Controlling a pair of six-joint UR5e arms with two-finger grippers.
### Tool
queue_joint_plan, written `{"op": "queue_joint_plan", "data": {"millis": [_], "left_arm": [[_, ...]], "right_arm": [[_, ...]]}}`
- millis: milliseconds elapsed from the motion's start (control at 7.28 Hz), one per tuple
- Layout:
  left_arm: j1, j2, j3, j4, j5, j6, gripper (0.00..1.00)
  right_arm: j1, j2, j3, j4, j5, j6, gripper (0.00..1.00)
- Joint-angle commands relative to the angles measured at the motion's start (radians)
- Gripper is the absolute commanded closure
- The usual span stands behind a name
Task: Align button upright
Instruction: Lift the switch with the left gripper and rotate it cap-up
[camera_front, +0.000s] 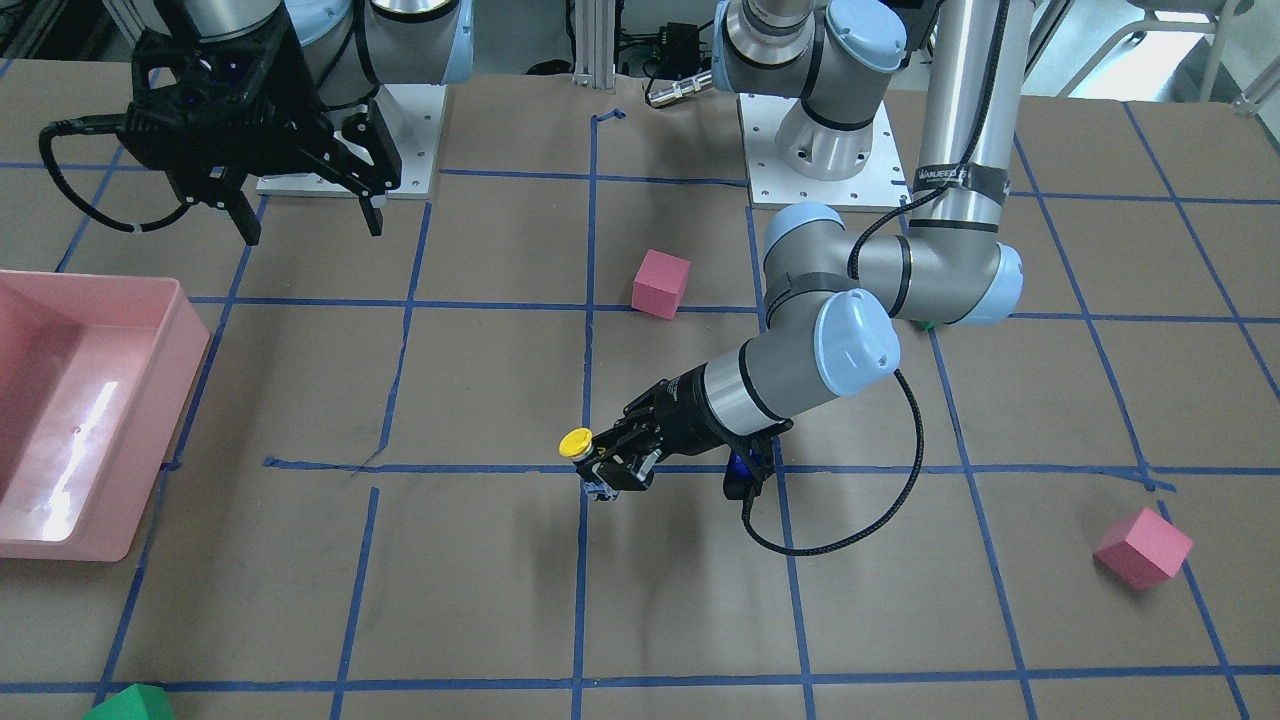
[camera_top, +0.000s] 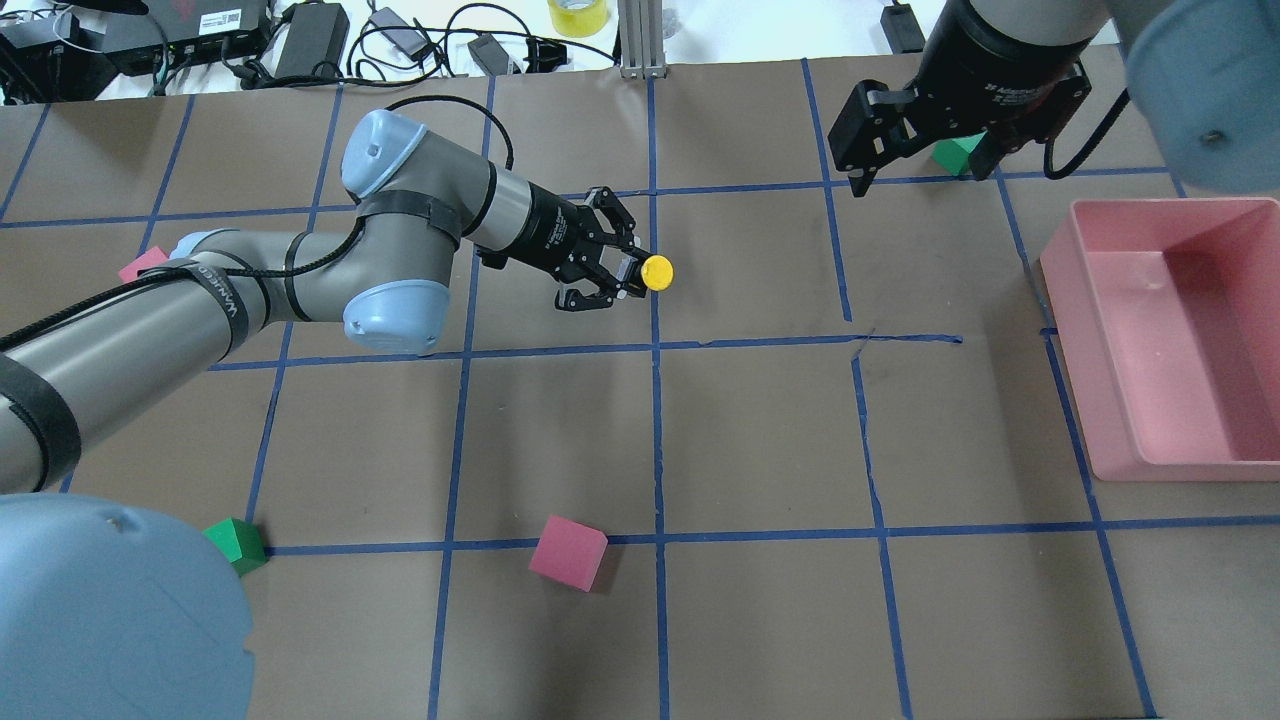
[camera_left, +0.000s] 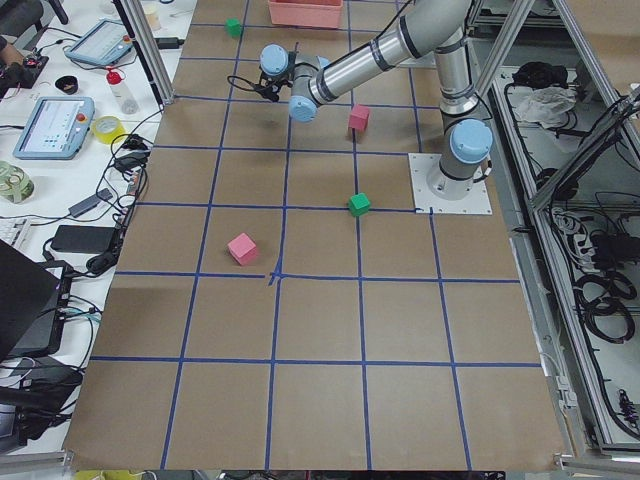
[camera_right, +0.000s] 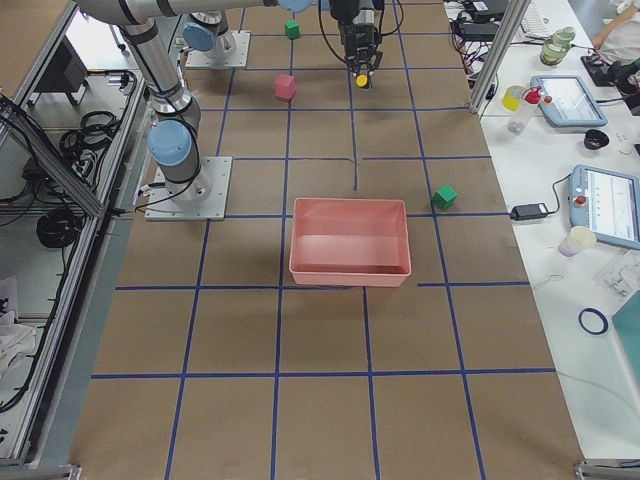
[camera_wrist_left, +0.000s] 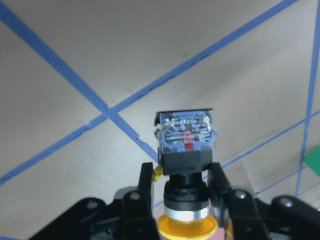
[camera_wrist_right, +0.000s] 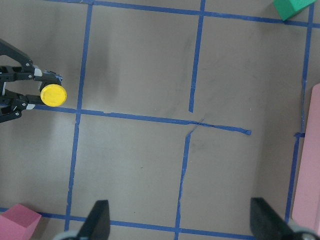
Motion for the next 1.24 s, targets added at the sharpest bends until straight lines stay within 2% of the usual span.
{"op": "queue_joint_plan", "data": {"millis": [0, 412, 550, 825, 1100], "left_arm": [[0.042, 0.0, -0.074, -0.001, -0.082, -0.004, 1.0], [0.1, -0.009, -0.172, -0.028, -0.319, 0.019, 1.0], [0.111, -0.014, -0.18, -0.044, -0.369, 0.019, 1.0], [0.111, -0.026, -0.187, -0.181, -0.379, 0.117, 1.0], [0.111, -0.057, -0.194, -0.226, -0.377, 0.169, 1.0]], "right_arm": [[0.0, 0.0, 0.002, 0.032, 0.0, 0.0, 0.0], [0.0, 0.0, 0.002, 0.054, -0.002, -0.003, 0.0], [0.0, 0.002, 0.002, 0.052, -0.003, -0.005, 0.0], [0.0, 0.002, 0.002, 0.052, -0.003, -0.003, 0.0], [0.0, 0.0, 0.002, 0.052, -0.002, -0.003, 0.0]]}}
